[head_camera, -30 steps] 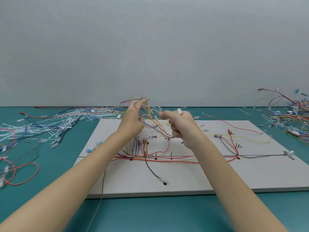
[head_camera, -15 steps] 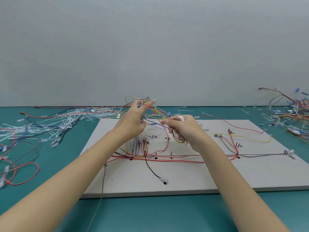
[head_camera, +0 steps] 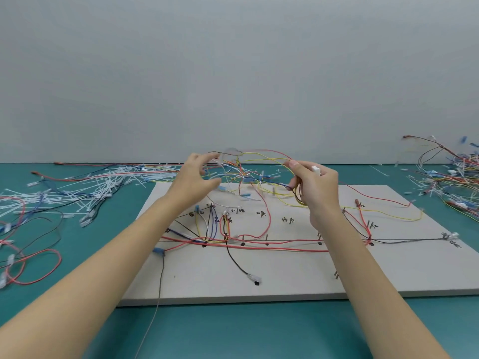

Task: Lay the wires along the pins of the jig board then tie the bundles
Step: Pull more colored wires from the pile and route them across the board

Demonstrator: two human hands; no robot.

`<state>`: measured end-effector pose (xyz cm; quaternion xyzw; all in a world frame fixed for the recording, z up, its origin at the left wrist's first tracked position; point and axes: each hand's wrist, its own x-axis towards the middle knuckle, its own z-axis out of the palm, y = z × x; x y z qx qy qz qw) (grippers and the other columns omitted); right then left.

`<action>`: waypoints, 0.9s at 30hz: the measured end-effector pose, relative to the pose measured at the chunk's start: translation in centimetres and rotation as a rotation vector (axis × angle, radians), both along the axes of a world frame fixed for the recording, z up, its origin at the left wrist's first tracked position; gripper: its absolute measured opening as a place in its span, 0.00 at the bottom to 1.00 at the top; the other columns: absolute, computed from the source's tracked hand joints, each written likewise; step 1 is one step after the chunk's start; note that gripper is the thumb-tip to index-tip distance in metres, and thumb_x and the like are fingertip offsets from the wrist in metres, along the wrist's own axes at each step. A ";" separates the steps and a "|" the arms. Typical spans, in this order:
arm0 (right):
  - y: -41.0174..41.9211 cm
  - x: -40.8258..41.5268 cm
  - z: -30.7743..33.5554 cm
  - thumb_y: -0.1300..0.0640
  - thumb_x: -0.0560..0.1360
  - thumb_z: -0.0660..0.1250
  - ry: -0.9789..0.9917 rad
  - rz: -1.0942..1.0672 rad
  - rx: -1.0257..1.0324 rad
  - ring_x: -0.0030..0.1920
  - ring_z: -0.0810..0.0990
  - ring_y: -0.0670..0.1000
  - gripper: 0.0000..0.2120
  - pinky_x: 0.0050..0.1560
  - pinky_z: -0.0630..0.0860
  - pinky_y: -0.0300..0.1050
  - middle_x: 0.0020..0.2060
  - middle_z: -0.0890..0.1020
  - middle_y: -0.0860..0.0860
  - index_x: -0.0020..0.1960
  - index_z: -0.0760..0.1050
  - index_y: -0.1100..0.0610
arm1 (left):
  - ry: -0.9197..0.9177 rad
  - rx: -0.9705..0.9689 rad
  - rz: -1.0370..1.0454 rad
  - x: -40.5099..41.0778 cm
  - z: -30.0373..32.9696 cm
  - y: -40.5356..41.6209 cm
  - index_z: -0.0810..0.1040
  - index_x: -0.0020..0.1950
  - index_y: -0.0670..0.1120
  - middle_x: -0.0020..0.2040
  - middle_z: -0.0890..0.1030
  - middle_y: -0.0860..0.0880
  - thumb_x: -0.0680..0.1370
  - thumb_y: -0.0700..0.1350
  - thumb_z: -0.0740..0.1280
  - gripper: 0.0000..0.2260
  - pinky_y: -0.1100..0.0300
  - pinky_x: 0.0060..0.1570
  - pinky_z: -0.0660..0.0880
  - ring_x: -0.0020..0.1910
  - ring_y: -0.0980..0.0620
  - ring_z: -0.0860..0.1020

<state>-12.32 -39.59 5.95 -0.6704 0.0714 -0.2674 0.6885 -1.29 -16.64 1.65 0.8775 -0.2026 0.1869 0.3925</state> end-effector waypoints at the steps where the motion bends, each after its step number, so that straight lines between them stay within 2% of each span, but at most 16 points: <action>1: -0.2 -0.1 -0.1 0.59 0.76 0.68 -0.005 -0.009 0.011 0.19 0.67 0.41 0.06 0.24 0.63 0.29 0.21 0.76 0.51 0.47 0.83 0.59 | 0.040 -0.103 0.017 0.3 0.0 0.2 0.69 0.71 0.56 0.60 0.71 0.53 0.73 0.46 0.72 0.27 0.60 0.48 0.71 0.54 0.52 0.75; 3: -0.8 -0.2 -0.3 0.59 0.77 0.67 -0.017 -0.025 0.045 0.18 0.65 0.42 0.06 0.22 0.61 0.30 0.22 0.76 0.53 0.46 0.83 0.59 | 0.117 -0.225 0.052 0.6 0.2 0.6 0.68 0.73 0.53 0.62 0.70 0.52 0.75 0.48 0.72 0.27 0.59 0.52 0.70 0.55 0.52 0.75; 6: -1.5 -0.3 -0.3 0.59 0.76 0.67 -0.033 -0.072 0.127 0.18 0.61 0.43 0.06 0.20 0.58 0.32 0.22 0.76 0.53 0.45 0.82 0.59 | 0.275 -0.321 0.108 0.8 0.6 1.0 0.67 0.73 0.51 0.67 0.71 0.49 0.79 0.53 0.66 0.24 0.50 0.61 0.72 0.61 0.48 0.73; 10: -1.9 -0.3 -0.2 0.60 0.76 0.67 -0.085 -0.153 0.240 0.20 0.58 0.45 0.06 0.21 0.56 0.34 0.20 0.75 0.51 0.42 0.82 0.57 | 0.592 -0.563 0.178 0.3 1.8 0.6 0.75 0.67 0.48 0.64 0.75 0.46 0.82 0.50 0.55 0.17 0.53 0.51 0.73 0.53 0.47 0.74; 13: -1.8 -0.5 -0.4 0.60 0.75 0.68 -0.092 -0.148 0.268 0.22 0.61 0.47 0.06 0.21 0.57 0.35 0.20 0.75 0.51 0.42 0.82 0.58 | 0.631 -0.529 0.231 0.4 2.2 0.1 0.77 0.64 0.47 0.59 0.76 0.45 0.81 0.48 0.55 0.16 0.54 0.48 0.72 0.50 0.47 0.74; 17: -2.0 -0.6 -0.5 0.60 0.76 0.66 -0.051 -0.055 0.247 0.25 0.67 0.49 0.07 0.21 0.60 0.35 0.21 0.76 0.51 0.45 0.82 0.59 | 0.561 -0.436 0.225 -0.1 2.4 -0.5 0.77 0.55 0.44 0.48 0.79 0.46 0.77 0.42 0.65 0.08 0.58 0.39 0.73 0.39 0.50 0.77; 19: -2.0 -0.5 -0.5 0.59 0.78 0.64 -0.005 0.058 0.256 0.22 0.64 0.48 0.09 0.21 0.58 0.35 0.21 0.74 0.51 0.51 0.82 0.61 | 0.467 -0.376 0.220 -0.5 2.5 -0.9 0.75 0.59 0.43 0.48 0.79 0.45 0.73 0.39 0.67 0.14 0.54 0.42 0.77 0.37 0.50 0.79; 21: -1.7 -0.4 -0.7 0.59 0.79 0.61 0.025 0.182 0.264 0.20 0.61 0.47 0.11 0.21 0.55 0.34 0.20 0.72 0.50 0.56 0.80 0.61 | 0.416 -0.339 0.132 -1.2 2.9 -1.3 0.70 0.68 0.47 0.52 0.79 0.44 0.73 0.39 0.69 0.24 0.51 0.48 0.78 0.41 0.47 0.82; 23: -1.2 -0.5 -0.8 0.59 0.79 0.59 0.052 0.259 0.221 0.19 0.58 0.46 0.12 0.22 0.53 0.34 0.19 0.68 0.49 0.57 0.80 0.60 | 0.418 -0.244 -0.018 -2.0 3.6 -1.8 0.64 0.73 0.57 0.55 0.79 0.46 0.72 0.44 0.72 0.32 0.50 0.52 0.77 0.50 0.46 0.81; 25: -0.7 -0.6 -0.9 0.58 0.79 0.59 0.079 0.321 0.166 0.19 0.56 0.46 0.13 0.21 0.52 0.35 0.18 0.63 0.48 0.56 0.81 0.59 | 0.447 -0.124 -0.122 -2.8 4.3 -2.1 0.62 0.74 0.64 0.59 0.75 0.50 0.71 0.50 0.75 0.36 0.54 0.52 0.76 0.56 0.48 0.78; 27: -0.4 -0.7 -1.0 0.56 0.79 0.61 0.092 0.360 0.135 0.19 0.54 0.46 0.12 0.21 0.53 0.35 0.17 0.59 0.48 0.55 0.81 0.58 | 0.409 -0.009 -0.098 -3.1 4.9 -2.3 0.63 0.74 0.62 0.59 0.73 0.52 0.69 0.52 0.76 0.37 0.58 0.49 0.74 0.56 0.52 0.75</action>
